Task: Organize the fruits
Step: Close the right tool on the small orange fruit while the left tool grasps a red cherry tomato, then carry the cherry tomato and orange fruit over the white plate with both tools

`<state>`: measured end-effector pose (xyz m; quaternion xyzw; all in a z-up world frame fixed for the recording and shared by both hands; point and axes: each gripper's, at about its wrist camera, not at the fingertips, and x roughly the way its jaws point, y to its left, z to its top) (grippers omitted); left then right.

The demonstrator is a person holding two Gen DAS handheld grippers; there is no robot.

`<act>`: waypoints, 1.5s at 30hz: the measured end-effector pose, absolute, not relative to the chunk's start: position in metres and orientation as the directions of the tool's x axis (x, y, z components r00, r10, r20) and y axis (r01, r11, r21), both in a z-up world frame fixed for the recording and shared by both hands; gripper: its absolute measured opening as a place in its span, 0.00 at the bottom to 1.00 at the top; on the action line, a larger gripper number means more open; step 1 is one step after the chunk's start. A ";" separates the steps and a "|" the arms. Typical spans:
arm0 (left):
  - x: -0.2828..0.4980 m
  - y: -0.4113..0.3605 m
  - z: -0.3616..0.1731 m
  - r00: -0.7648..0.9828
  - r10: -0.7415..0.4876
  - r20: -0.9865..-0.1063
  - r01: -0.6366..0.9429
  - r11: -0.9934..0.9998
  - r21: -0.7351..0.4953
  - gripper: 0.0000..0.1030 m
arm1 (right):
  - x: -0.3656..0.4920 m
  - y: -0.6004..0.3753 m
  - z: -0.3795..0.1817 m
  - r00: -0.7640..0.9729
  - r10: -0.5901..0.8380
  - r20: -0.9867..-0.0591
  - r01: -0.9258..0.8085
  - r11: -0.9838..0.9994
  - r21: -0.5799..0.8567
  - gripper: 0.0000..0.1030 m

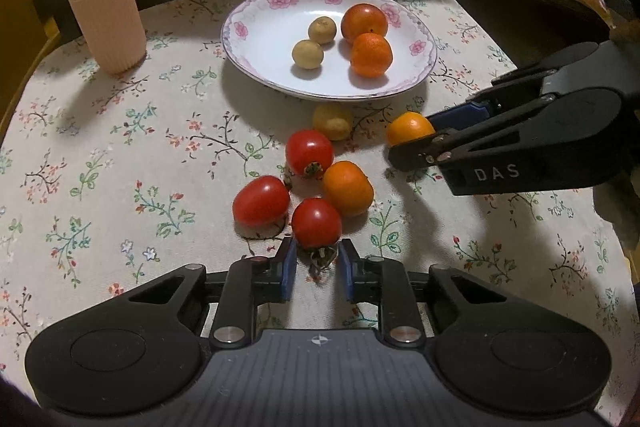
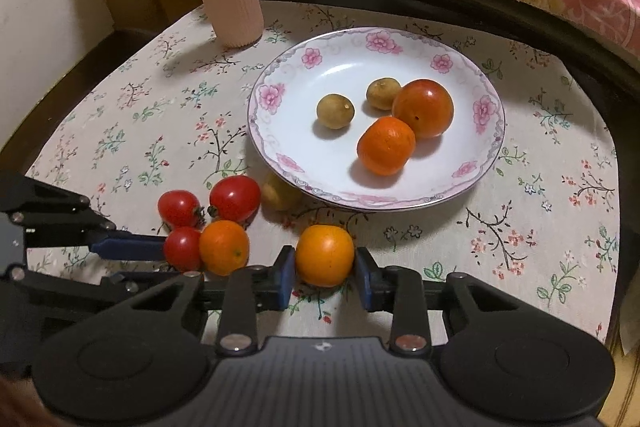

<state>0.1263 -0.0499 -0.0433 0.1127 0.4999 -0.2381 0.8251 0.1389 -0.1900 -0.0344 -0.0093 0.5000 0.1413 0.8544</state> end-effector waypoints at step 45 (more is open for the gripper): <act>0.101 -0.046 -0.048 0.388 -0.244 -0.889 0.519 0.855 -0.008 0.38 | 0.119 -0.191 -0.035 0.427 0.257 -0.867 -0.336 0.935 0.112 0.31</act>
